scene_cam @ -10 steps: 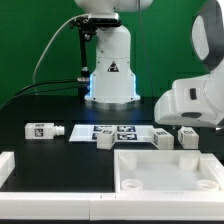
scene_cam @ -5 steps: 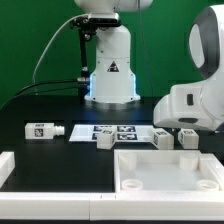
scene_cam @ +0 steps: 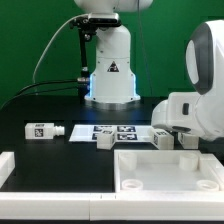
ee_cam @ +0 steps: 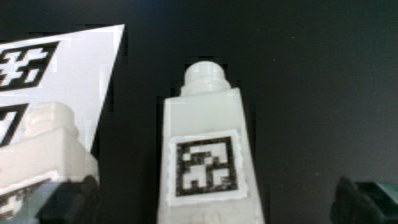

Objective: Assemble square table

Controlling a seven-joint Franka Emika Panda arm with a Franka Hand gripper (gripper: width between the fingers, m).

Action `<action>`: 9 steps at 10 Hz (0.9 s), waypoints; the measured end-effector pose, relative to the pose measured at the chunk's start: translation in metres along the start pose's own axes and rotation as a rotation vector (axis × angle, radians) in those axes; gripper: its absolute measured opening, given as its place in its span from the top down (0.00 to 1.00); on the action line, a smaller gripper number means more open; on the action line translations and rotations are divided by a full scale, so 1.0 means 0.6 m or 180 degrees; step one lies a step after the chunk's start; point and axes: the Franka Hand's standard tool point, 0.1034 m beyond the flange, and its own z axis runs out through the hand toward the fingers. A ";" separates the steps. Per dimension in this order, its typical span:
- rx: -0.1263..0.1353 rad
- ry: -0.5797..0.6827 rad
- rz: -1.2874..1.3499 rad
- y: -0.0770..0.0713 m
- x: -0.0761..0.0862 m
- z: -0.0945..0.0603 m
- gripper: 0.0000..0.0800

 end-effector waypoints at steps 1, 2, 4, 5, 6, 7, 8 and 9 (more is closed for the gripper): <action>-0.0002 0.0001 0.0001 0.001 0.003 0.003 0.19; -0.0001 0.0001 0.0002 0.001 0.003 0.003 0.19; 0.0001 -0.0003 0.0005 0.002 0.003 0.003 0.30; 0.0002 -0.0005 0.0006 0.003 0.003 0.004 0.55; 0.0003 -0.0015 0.0006 0.003 0.002 0.003 0.55; 0.0008 -0.0016 0.0008 0.005 0.000 -0.001 0.64; 0.0038 0.0032 0.0009 0.009 -0.004 -0.020 0.64; 0.0074 0.0148 -0.0035 0.014 -0.015 -0.050 0.64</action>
Offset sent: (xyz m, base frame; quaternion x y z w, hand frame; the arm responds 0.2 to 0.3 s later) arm 0.0000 0.0000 0.0000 0.0000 0.0000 0.0000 1.0000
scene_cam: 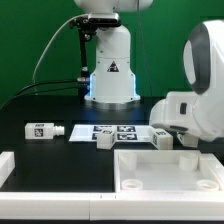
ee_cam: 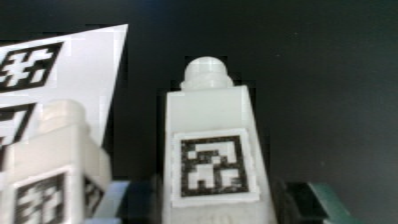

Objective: Assemble square table

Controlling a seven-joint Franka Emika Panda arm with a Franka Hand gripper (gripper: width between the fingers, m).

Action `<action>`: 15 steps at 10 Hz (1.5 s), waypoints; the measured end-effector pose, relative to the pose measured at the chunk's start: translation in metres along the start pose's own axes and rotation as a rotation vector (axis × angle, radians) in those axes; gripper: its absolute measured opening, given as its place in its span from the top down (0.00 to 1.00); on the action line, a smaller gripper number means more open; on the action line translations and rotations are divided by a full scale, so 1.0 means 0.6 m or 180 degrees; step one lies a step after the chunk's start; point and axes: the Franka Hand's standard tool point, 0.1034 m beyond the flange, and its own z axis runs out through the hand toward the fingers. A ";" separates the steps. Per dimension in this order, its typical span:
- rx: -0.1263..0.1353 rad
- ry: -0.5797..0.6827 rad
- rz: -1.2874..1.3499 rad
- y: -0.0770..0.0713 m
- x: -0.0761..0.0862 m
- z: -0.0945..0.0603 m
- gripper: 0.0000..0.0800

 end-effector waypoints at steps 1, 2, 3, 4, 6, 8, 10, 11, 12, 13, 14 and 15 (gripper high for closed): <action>-0.0012 0.0143 -0.0080 0.010 -0.016 -0.037 0.64; -0.0084 0.0459 -0.0179 0.021 -0.033 -0.078 0.64; -0.0105 0.0773 -0.0228 0.024 -0.047 -0.098 0.64; -0.0066 0.0943 -0.0238 0.021 -0.044 -0.091 0.64; 0.0037 0.1390 -0.0279 0.010 -0.034 -0.100 0.64; 0.0066 0.1792 -0.0359 0.003 -0.027 -0.144 0.64; 0.0142 0.2272 -0.0452 0.008 -0.058 -0.210 0.64; 0.0155 0.2385 -0.0468 0.009 -0.058 -0.195 0.64; 0.0215 0.2595 -0.0476 0.002 -0.049 -0.195 0.64; 0.0267 0.2790 -0.0500 -0.003 -0.045 -0.197 0.64; 0.0313 0.2917 -0.0511 -0.005 -0.042 -0.202 0.64; 0.0366 0.3020 -0.0510 0.001 -0.034 -0.227 0.64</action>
Offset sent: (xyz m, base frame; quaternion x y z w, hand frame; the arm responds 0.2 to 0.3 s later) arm 0.0000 0.0000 0.0000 0.0000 0.1296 0.0000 0.9916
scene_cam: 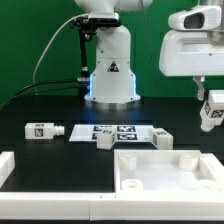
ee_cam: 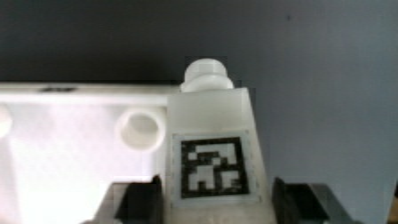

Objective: Assemble square table

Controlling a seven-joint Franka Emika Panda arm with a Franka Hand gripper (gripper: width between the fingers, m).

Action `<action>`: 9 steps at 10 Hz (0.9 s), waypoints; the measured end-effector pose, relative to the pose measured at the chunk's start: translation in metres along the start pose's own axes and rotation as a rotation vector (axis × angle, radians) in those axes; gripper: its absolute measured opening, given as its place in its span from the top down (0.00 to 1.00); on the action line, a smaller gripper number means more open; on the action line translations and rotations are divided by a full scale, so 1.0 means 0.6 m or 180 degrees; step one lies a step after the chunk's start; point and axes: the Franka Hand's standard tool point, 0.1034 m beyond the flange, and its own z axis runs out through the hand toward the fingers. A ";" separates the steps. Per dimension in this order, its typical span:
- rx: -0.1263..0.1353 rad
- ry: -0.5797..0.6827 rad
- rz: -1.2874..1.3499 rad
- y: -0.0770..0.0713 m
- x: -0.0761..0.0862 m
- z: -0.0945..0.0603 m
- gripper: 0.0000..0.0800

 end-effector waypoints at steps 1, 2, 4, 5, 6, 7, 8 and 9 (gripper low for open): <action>0.0041 0.0216 -0.0099 0.011 0.036 -0.020 0.64; 0.0066 0.0414 -0.0153 0.019 0.061 -0.036 0.64; 0.0144 0.0876 -0.0113 0.008 0.057 -0.025 0.64; 0.0143 0.0872 -0.0110 0.009 0.055 -0.023 0.64; 0.0140 0.0871 -0.0122 0.010 0.057 -0.024 0.64; 0.0112 0.0912 -0.0222 0.018 0.078 -0.026 0.64; 0.0063 0.0997 -0.0410 0.031 0.114 -0.036 0.64; 0.0038 0.1008 -0.0526 0.052 0.140 -0.045 0.64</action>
Offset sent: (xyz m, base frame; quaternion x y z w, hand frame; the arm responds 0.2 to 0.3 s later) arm 0.0000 0.0000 0.0000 0.0000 0.1938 0.0000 0.9810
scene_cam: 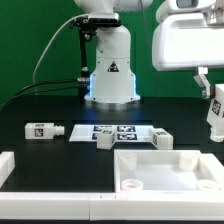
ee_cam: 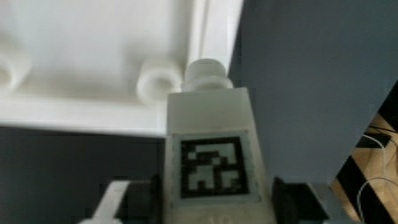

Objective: Assemble square table

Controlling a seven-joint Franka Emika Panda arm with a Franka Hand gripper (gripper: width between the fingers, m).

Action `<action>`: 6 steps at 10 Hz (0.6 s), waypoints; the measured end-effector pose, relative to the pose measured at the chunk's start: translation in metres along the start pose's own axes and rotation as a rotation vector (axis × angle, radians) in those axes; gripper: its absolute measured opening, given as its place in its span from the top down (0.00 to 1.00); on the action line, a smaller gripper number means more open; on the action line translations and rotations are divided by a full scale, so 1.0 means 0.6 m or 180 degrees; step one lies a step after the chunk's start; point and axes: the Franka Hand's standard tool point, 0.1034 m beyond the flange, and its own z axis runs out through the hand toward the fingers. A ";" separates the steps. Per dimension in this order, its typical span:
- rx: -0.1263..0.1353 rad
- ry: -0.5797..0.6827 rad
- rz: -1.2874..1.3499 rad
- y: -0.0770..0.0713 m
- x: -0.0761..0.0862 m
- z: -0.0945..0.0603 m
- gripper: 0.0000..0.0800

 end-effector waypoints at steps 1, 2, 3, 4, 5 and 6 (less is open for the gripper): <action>-0.0001 0.0010 0.0065 0.001 0.000 0.002 0.64; 0.0004 -0.0001 0.0050 -0.004 -0.003 0.004 0.64; 0.0000 -0.0002 0.0039 0.000 -0.003 0.005 0.64; -0.0013 0.0021 -0.0035 0.011 0.009 0.015 0.64; -0.0025 0.0123 -0.0068 0.015 0.029 0.025 0.64; -0.0035 0.0209 -0.0099 0.016 0.035 0.034 0.64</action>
Offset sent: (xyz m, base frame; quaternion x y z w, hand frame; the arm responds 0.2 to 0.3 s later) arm 0.0440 -0.0084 -0.0098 0.0243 0.0404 -0.0294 0.9985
